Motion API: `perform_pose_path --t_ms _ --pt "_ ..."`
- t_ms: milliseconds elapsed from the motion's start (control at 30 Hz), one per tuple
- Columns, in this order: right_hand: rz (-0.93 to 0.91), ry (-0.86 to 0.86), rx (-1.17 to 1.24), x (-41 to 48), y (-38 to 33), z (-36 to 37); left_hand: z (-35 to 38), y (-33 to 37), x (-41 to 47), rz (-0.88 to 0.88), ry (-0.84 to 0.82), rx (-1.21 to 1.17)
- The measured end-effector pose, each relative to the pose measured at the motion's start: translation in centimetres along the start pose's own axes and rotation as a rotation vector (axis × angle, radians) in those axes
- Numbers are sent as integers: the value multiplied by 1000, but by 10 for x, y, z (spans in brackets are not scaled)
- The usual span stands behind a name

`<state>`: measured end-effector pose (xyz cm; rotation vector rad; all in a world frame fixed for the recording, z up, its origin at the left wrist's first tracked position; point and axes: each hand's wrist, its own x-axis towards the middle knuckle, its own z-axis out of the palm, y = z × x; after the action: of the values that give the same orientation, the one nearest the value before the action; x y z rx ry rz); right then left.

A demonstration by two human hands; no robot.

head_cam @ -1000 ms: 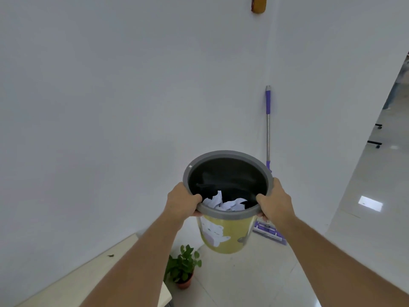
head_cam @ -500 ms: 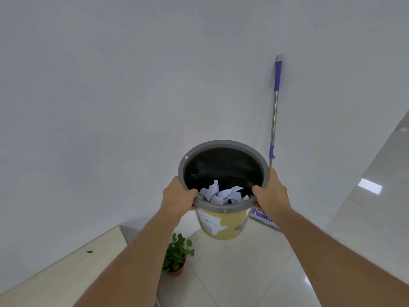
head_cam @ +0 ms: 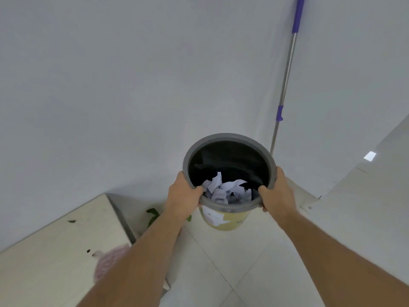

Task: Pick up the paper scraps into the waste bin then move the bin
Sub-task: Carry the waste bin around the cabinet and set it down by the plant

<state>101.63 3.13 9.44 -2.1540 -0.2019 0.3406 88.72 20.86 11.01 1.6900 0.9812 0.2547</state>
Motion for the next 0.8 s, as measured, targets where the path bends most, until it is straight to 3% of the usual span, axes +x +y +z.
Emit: perform_pose_path --t_ms 533,800 --pt "87 -76 -68 58 303 186 148 -330 107 -98 35 95" --pt "120 -66 -64 70 424 268 195 -458 146 -96 42 109"
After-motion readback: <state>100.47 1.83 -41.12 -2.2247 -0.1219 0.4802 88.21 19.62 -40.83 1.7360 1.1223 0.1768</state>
